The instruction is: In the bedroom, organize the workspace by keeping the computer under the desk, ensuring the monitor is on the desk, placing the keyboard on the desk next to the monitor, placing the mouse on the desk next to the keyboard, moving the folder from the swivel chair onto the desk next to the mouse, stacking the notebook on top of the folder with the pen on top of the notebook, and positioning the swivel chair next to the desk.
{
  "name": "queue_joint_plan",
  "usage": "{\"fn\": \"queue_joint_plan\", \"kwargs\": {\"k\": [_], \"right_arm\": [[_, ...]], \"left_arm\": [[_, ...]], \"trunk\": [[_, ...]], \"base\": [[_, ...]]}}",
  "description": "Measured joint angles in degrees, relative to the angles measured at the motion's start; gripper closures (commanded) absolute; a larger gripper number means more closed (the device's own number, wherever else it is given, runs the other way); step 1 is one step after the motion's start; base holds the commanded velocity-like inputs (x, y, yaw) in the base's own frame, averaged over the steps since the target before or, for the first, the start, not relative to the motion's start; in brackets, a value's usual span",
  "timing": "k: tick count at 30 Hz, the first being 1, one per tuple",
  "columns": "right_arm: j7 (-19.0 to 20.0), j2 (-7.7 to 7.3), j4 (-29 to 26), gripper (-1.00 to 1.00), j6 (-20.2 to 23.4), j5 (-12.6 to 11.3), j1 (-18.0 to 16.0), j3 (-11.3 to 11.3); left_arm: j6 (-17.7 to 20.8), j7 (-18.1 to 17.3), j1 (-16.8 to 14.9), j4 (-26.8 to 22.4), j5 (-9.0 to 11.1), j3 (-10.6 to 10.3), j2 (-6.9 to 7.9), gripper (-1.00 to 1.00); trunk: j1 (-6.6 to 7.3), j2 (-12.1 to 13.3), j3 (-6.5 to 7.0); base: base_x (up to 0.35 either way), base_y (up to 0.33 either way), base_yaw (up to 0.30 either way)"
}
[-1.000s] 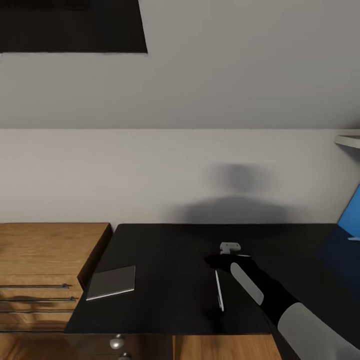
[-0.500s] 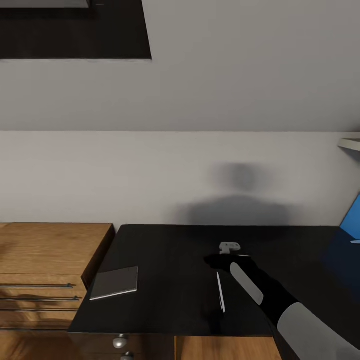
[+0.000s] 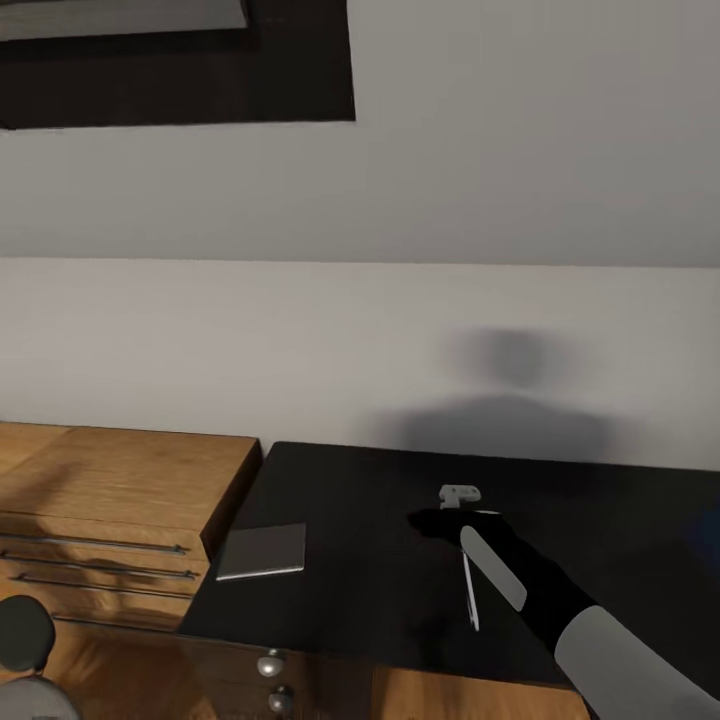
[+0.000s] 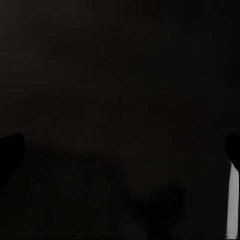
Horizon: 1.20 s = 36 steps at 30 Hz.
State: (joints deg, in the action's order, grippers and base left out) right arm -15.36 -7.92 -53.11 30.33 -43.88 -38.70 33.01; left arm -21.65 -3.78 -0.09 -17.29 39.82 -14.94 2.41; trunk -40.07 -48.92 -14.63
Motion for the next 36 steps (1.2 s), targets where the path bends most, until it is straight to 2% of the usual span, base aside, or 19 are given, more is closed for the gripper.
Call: {"fn": "queue_joint_plan", "kwargs": {"k": [32, 35, 36], "right_arm": [[0.1, 0.10, 0.2, -1.00, -0.2, -0.1, 0.0, 0.1], [0.1, 0.52, 0.2, -1.00, -0.2, -0.1, 0.0, 0.1], [0.0, 1.10, 0.2, -1.00, -0.3, -0.1, 0.0, 0.1]], "left_arm": [[0.0, -0.1, 0.0, 0.0, 0.0, 0.0, -0.02, -1.00], [0.0, -0.1, 0.0, 0.0, 0.0, 0.0, -0.03, -1.00], [0.0, -0.1, 0.0, 0.0, 0.0, 0.0, -0.05, -1.00]], "trunk": [[0.00, 0.0, 0.00], [0.00, 0.0, 0.00], [0.00, 0.0, 0.00]], "base": [[-0.229, 0.259, 0.006], [-0.239, 0.240, 0.146], [-0.242, 0.227, 0.202]]}}
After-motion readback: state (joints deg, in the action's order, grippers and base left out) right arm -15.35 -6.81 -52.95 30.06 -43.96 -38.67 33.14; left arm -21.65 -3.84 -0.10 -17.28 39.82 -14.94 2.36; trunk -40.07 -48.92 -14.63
